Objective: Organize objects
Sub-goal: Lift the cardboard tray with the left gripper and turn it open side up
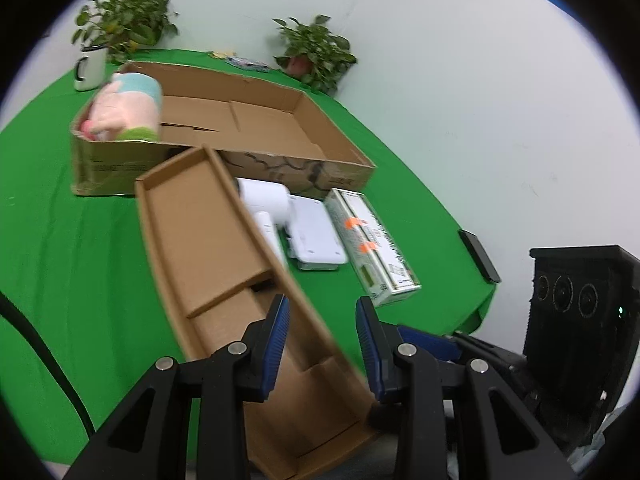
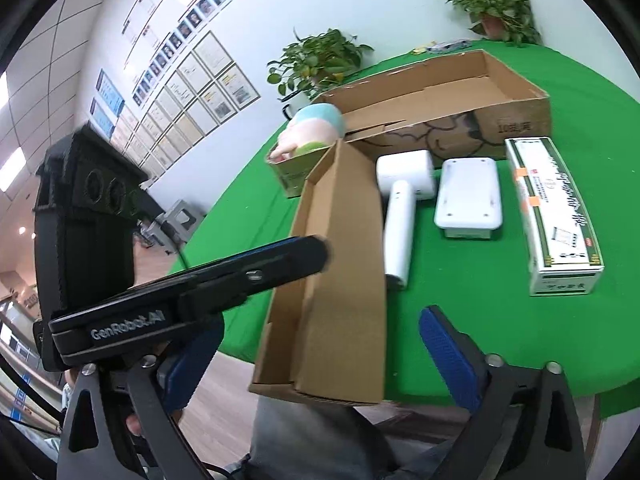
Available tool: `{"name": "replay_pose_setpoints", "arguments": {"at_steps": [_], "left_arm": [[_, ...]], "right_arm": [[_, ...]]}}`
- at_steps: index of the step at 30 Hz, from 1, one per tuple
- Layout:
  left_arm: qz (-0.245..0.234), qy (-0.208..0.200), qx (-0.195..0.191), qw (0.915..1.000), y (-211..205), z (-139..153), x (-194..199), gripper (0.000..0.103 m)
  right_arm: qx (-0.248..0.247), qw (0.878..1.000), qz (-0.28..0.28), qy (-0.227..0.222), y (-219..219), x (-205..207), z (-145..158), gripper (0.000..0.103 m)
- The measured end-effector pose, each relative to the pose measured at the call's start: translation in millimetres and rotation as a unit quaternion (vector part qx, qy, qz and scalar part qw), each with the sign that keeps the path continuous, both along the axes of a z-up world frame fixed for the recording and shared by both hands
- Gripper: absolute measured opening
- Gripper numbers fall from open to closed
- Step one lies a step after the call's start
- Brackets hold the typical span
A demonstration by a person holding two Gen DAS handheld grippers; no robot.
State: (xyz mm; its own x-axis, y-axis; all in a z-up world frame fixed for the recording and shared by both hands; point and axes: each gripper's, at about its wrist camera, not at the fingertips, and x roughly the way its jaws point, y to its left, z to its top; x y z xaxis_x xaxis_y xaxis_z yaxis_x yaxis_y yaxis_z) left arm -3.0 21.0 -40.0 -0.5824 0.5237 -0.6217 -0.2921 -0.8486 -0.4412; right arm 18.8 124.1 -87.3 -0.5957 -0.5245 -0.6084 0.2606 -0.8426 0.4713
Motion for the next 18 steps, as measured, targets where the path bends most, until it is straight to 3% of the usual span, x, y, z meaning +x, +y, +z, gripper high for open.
{"name": "replay_pose_setpoints", "arguments": {"at_steps": [2, 4, 6, 10, 15, 18], "left_arm": [[0.024, 0.003, -0.008, 0.9997, -13.4, 0.1, 3.7, 0.033], [0.047, 0.0, -0.015, 0.9988, -26.5, -3.1, 8.2, 0.033], [0.064, -0.009, -0.015, 0.9978, -38.3, -8.5, 10.3, 0.033], [0.081, -0.025, -0.027, 0.996, -48.8, -21.9, 10.7, 0.033], [0.083, -0.046, -0.033, 0.9949, -50.0, -36.5, 4.5, 0.033], [0.084, -0.056, -0.033, 0.9944, -52.4, -42.5, 3.3, 0.025]], "right_arm": [[0.006, 1.0, -0.007, 0.005, 0.4, -1.0, -0.2, 0.068], [0.001, 1.0, -0.017, 0.001, 0.9, -3.3, -1.6, 0.041], [-0.001, 1.0, -0.022, -0.001, -0.3, -6.7, -4.6, 0.03], [0.019, 1.0, -0.018, 0.011, -12.9, -9.1, -2.6, 0.022], [0.041, 0.999, 0.003, -0.034, -38.1, -20.5, -20.7, 0.018], [0.045, 0.998, 0.003, -0.037, -45.2, -20.3, -26.8, 0.018]]}}
